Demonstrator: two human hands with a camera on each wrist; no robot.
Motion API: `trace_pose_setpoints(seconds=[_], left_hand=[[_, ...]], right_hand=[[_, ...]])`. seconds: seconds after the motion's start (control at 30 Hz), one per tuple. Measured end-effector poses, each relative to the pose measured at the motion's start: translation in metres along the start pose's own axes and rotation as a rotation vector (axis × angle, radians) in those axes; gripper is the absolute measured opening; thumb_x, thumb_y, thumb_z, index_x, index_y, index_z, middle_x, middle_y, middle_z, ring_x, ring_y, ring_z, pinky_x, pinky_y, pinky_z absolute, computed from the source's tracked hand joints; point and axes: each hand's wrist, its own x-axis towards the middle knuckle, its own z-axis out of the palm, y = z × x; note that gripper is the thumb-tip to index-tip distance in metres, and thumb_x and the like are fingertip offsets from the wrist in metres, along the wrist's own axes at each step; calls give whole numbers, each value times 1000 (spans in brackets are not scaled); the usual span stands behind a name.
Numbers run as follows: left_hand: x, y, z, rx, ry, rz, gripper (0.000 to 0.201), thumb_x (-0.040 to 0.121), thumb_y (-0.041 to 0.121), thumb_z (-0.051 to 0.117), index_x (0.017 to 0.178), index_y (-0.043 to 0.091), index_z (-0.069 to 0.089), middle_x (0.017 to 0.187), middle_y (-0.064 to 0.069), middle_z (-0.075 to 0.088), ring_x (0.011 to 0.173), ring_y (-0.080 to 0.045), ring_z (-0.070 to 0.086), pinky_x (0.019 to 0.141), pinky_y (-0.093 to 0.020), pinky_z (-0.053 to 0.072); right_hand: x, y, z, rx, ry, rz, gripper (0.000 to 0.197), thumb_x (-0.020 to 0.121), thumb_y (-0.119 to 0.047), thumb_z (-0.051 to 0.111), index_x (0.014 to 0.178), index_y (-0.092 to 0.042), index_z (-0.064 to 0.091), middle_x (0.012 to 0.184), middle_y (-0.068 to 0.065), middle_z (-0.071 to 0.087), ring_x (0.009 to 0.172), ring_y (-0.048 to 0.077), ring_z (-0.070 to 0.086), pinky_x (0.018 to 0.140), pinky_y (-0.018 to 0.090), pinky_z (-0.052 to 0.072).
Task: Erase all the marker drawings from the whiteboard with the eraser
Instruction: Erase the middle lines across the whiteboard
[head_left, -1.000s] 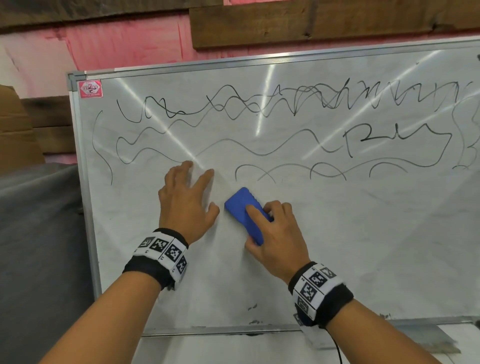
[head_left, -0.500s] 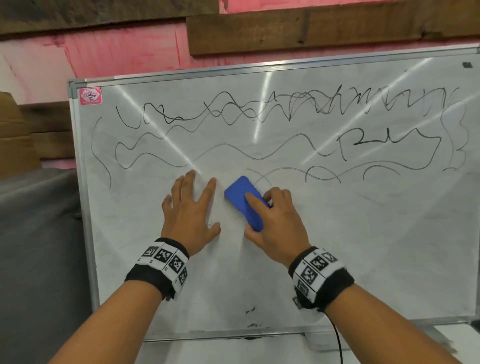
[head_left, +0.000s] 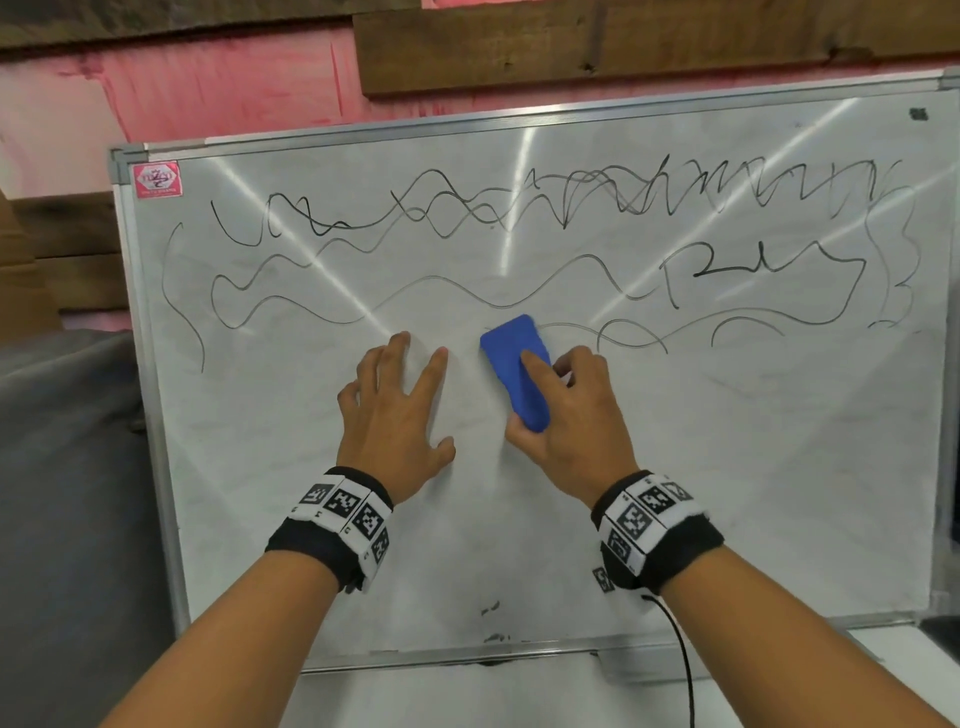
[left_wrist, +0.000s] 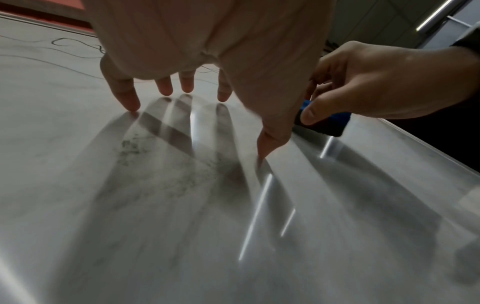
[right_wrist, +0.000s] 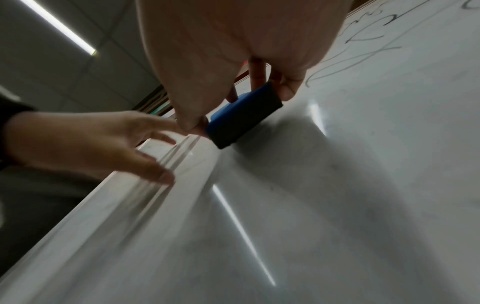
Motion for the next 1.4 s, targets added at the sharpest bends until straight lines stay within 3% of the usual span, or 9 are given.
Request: trace_pose_setpoints(seconds=[0.13,0.27,0.4,0.6,0.77,0.97,1.07,1.27,1.4], left_hand=[[7,10,0,15,30,8,101,71,53,76,155,30,25,162,-11,13,143,-35,16,103,-57,35],[7,11,1,21,37,-1,102,71,54,75,155,26,24,160,-10,14,141,-33,16,102,-56,35],[7,8,1,23,36,-23,107,69,57,76,154,20,23,160,-10,16,140,-33,17,102,-56,37],[7,10,2,7,49,-40,103,68,55,77,150,15,31,158,-9,20,138,-33,22,99,-57,39],[13,20,0,5,59,-4,104,70,54,76,153,17,27,158,-11,18,138,-35,23,100,-56,39],[23,36,0,38,68,55,98,70,58,72,152,25,30,160,-10,19,140,-33,20,103,-57,34],[23,39,2,40,76,76,92,73,55,69,152,26,30,159,-9,19,142,-33,21,103,-58,35],[20,42,2,7,76,54,86,75,38,67,152,22,32,158,-10,23,141,-34,24,102,-58,36],[19,44,2,9,92,51,82,74,29,66,149,19,36,155,-12,27,139,-36,28,98,-57,38]], right_hand=[[-13,-1,1,-26,-71,-89,60,76,-37,75,130,-17,58,103,6,44,89,23,44,54,35,52],[16,-7,-2,-14,-14,-63,60,77,-37,74,130,-15,58,102,7,45,90,24,44,56,32,50],[7,-8,2,-28,-68,-129,56,77,-38,67,128,-16,59,102,7,45,90,25,43,55,31,48],[19,-3,-5,-96,-71,-165,56,76,-37,67,128,-17,60,103,7,47,90,25,42,66,33,47],[-1,25,-16,-31,-31,-67,59,74,-33,72,130,-19,60,106,5,46,93,24,42,68,39,52],[-11,33,-21,22,31,42,65,75,-32,76,136,-18,55,109,6,43,96,23,44,68,35,54],[-26,34,-19,14,-25,18,62,76,-35,74,133,-21,55,108,3,41,93,20,42,63,37,55],[3,29,-23,27,35,20,63,77,-32,77,135,-16,57,107,8,44,95,24,45,64,34,53],[-28,33,-18,41,-33,-31,61,74,-34,76,131,-18,59,104,5,42,88,21,43,55,36,54]])
